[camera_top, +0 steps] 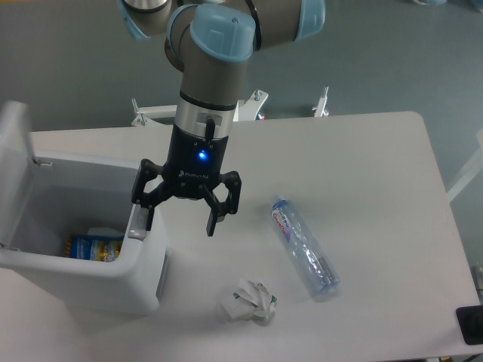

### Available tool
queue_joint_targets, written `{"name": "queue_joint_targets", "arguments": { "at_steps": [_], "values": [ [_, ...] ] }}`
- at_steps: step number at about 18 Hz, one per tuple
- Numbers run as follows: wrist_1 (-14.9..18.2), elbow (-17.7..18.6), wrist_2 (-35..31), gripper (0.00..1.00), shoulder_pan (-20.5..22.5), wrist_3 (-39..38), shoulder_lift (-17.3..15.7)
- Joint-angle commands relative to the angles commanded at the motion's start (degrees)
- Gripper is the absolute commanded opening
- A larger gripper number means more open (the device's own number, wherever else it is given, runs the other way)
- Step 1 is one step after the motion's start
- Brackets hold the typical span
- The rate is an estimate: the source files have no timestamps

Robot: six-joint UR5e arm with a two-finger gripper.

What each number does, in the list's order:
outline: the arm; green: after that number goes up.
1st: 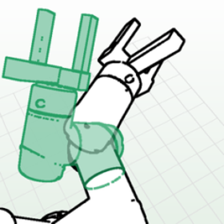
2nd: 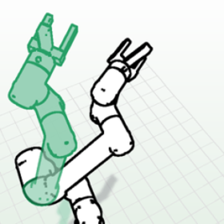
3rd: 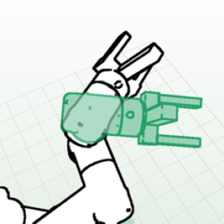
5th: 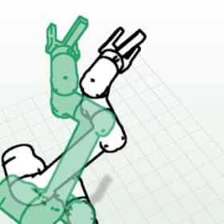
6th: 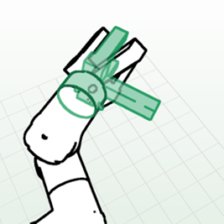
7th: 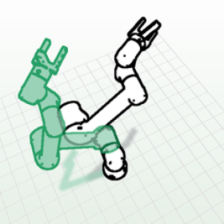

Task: Open the trash can
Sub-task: 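Move the gripper back over the clear plastic bottle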

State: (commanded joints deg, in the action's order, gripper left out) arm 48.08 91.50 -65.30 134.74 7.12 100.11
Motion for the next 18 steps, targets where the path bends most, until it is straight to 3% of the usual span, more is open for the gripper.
{"name": "queue_joint_targets", "arguments": {
  "at_steps": [4, 6, 11, 18],
  "values": [
    [-0.6, -1.9, -0.5, 1.0, 0.9, 0.9, 1.0],
    [-1.0, -2.3, -2.8, 1.0, 4.2, 2.6, 3.1],
    [-0.4, -0.6, -15.8, 1.0, 8.7, 16.7, 5.3],
    [-0.4, -0.6, -20.2, 1.0, 12.9, 33.1, 8.8]
  ]
}}
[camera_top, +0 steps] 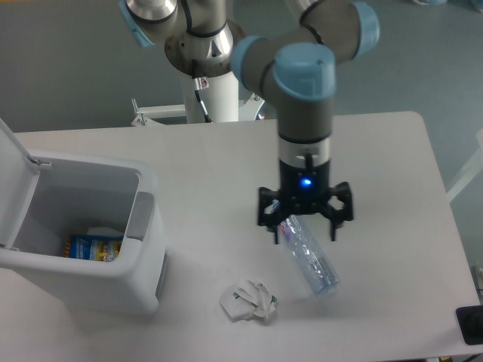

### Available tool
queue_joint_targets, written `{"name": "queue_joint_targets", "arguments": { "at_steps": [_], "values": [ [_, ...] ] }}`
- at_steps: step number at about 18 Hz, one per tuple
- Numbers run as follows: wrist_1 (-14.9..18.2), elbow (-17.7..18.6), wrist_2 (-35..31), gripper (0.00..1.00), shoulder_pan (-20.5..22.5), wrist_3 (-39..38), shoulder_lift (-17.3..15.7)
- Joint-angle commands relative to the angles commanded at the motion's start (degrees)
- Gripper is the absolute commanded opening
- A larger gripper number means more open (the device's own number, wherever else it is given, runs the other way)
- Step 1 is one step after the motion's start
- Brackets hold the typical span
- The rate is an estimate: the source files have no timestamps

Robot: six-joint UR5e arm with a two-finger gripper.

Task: Open the trash can
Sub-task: 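Move the gripper back over the clear plastic bottle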

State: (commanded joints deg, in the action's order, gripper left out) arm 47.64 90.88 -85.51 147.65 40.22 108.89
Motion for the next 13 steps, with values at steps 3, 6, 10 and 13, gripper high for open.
{"name": "queue_joint_targets", "arguments": {
  "at_steps": [3, 6, 10, 13],
  "values": [
    [0.2, 1.5, -1.1, 1.0, 1.7, 9.2, 0.2],
    [0.2, 3.4, -1.7, 1.0, 1.9, 13.5, 0.2],
    [0.1, 5.5, -5.5, 1.0, 1.7, 17.8, 1.0],
    [0.1, 5.5, -6.3, 1.0, 1.6, 17.8, 1.2]
  ]
}}
